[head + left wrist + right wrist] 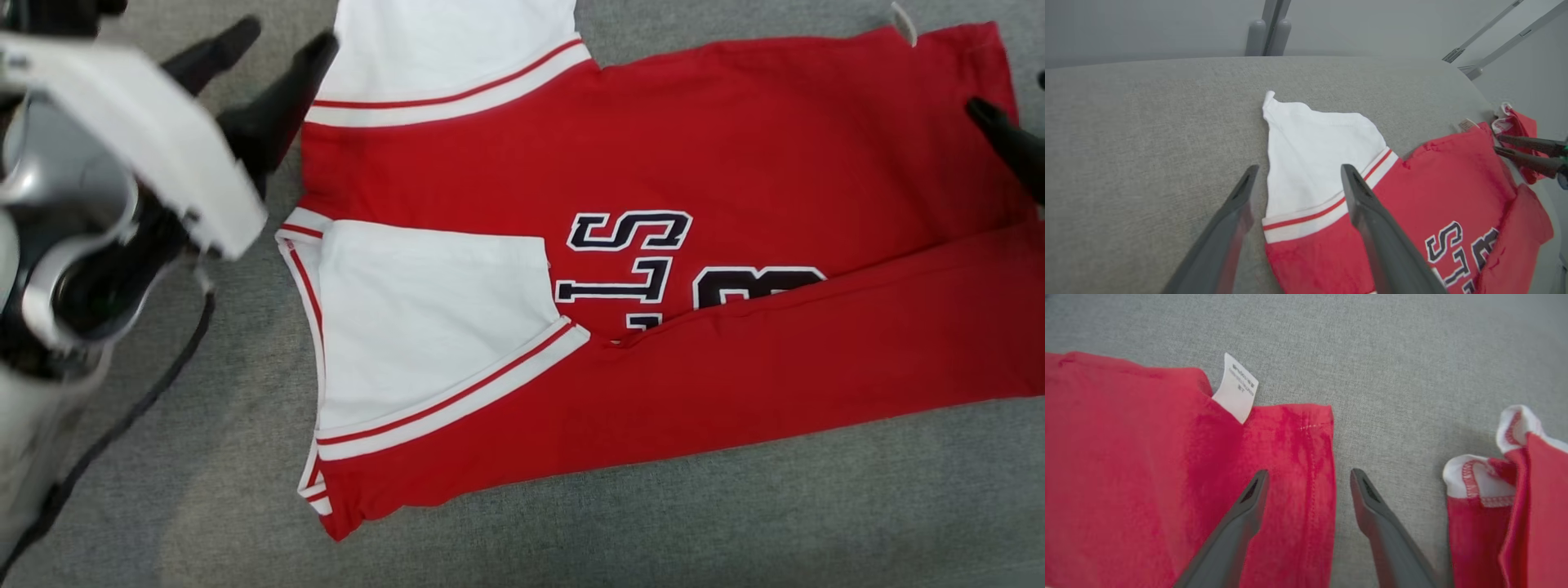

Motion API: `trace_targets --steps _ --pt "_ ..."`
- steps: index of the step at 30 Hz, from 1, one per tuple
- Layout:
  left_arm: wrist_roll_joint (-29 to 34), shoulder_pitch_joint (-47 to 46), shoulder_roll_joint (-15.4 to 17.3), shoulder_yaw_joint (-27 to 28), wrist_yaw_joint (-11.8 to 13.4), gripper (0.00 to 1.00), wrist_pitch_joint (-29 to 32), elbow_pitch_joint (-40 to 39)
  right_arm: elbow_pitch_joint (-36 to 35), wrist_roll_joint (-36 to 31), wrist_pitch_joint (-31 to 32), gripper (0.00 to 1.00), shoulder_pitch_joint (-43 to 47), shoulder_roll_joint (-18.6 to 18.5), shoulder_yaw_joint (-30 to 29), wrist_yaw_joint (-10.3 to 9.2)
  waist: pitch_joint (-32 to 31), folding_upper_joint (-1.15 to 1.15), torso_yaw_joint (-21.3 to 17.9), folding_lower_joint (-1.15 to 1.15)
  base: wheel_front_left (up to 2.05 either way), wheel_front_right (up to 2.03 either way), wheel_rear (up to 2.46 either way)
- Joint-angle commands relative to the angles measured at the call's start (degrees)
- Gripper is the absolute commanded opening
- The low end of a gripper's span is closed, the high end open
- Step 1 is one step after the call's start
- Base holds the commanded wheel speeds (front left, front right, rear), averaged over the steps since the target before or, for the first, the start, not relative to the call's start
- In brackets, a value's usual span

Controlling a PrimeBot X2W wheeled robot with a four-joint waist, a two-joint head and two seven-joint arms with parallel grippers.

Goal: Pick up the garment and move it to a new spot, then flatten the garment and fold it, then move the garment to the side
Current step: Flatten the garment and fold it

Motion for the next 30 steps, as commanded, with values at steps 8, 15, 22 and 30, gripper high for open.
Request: trace_targets --steps 8,15,22,30 --pt "-0.1 -16.6 -5.7 -4.8 -3.9 1.00 7.3 17.0 11.0 -3.1 -4.7 1.00 -10.7 6.3 8.0 -0.01 2.6 0.00 -3.9 0.00 0.00 0.00 0.00" --pt "3.0 -23.5 -5.8 -8.1 -5.0 1.00 10.9 25.5 17.3 -2.5 -8.8 1.00 -16.7 9.7 14.6 -0.01 2.6 0.00 -6.8 0.00 0.00 0.00 0.00" --pt "6.3 -25.9 -4.1 -9.9 -6.3 1.00 10.6 30.8 21.3 -1.2 -12.2 1.00 -21.2 10.8 19.2 -0.01 2.3 0.00 -7.9 0.00 0.00 0.00 0.00" --pt "6.1 -26.3 -4.3 -10.1 -7.3 1.00 9.9 33.7 23.9 0.0 -14.5 1.00 -24.4 11.1 22.9 -0.01 2.6 0.00 -8.7 0.00 0.00 0.00 0.00"
